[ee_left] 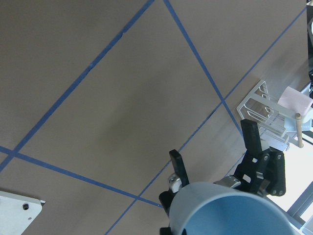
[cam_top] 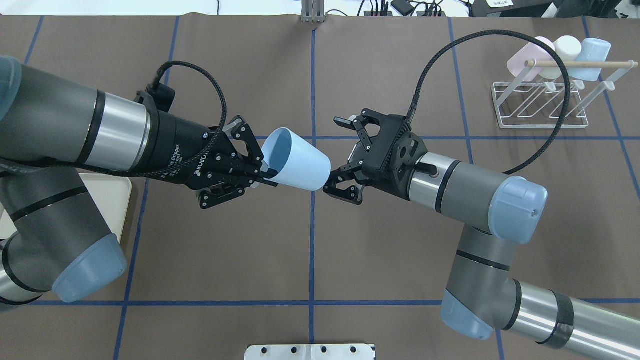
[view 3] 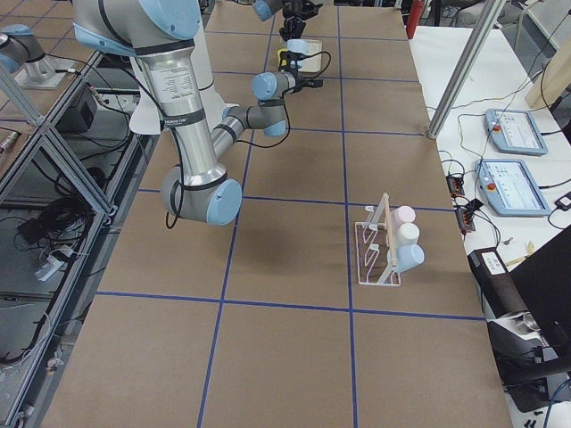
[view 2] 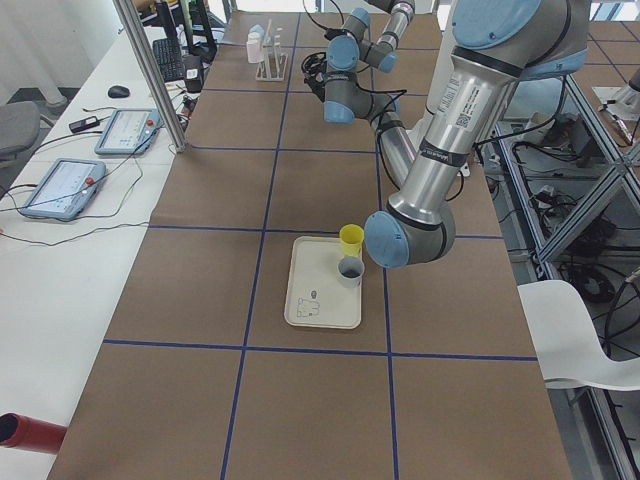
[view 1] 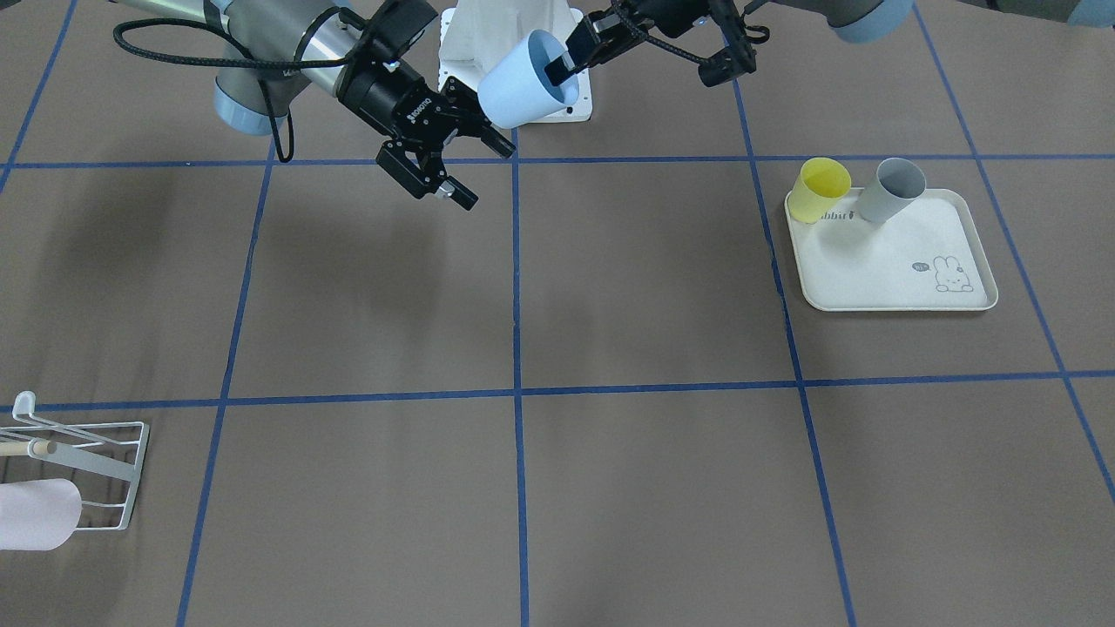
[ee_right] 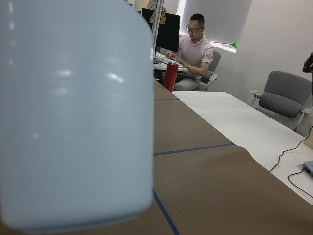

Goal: Transfer IKEA cup to right arm and place on rack

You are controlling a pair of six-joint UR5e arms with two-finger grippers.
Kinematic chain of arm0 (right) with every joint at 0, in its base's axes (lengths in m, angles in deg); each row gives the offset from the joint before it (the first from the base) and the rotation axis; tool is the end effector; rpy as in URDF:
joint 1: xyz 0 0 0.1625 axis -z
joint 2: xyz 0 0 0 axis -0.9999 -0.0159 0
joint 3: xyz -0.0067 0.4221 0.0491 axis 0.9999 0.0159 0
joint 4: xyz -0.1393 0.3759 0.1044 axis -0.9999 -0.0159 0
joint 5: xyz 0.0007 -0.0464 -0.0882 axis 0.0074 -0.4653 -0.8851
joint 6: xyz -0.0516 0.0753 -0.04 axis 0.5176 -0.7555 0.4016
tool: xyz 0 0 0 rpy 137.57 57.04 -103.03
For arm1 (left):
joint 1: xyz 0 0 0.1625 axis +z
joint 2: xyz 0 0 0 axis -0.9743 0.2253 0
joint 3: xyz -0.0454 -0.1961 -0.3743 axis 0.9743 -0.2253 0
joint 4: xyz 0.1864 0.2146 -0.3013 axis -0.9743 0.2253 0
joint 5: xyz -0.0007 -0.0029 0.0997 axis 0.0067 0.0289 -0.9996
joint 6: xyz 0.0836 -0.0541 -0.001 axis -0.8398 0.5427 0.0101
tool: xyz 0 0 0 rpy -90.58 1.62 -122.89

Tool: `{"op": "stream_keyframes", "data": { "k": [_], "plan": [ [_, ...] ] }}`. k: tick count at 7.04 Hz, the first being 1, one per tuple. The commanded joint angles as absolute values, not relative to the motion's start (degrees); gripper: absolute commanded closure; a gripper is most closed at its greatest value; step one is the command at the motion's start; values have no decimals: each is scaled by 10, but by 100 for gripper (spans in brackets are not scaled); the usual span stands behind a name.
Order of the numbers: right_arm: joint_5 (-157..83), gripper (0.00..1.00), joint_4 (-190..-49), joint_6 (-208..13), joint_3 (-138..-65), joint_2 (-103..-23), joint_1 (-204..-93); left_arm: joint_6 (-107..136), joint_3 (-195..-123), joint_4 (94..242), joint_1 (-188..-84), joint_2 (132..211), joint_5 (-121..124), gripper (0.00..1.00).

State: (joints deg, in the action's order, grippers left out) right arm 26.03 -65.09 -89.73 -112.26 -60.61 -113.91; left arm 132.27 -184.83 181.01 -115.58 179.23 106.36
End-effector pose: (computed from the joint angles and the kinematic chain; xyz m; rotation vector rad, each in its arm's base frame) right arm -0.4423 -0.3598 0.2016 1.5255 -1.0737 -0.6261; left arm 0.3442 -0.3698 0.1169 -0.5357 1.5592 -0.5710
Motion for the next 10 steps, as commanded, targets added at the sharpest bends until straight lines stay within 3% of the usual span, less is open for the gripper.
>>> {"op": "stream_keyframes", "data": {
  "k": [1,10],
  "plan": [
    [310,2,-651,-897,-1125,-606,-1135,1316,-1845,1810,-1156,1793,1064,100],
    [311,2,-651,-904,-1154,-610,-1120,1291,-1815,1814,-1156,1797,1062,100]
  ]
}}
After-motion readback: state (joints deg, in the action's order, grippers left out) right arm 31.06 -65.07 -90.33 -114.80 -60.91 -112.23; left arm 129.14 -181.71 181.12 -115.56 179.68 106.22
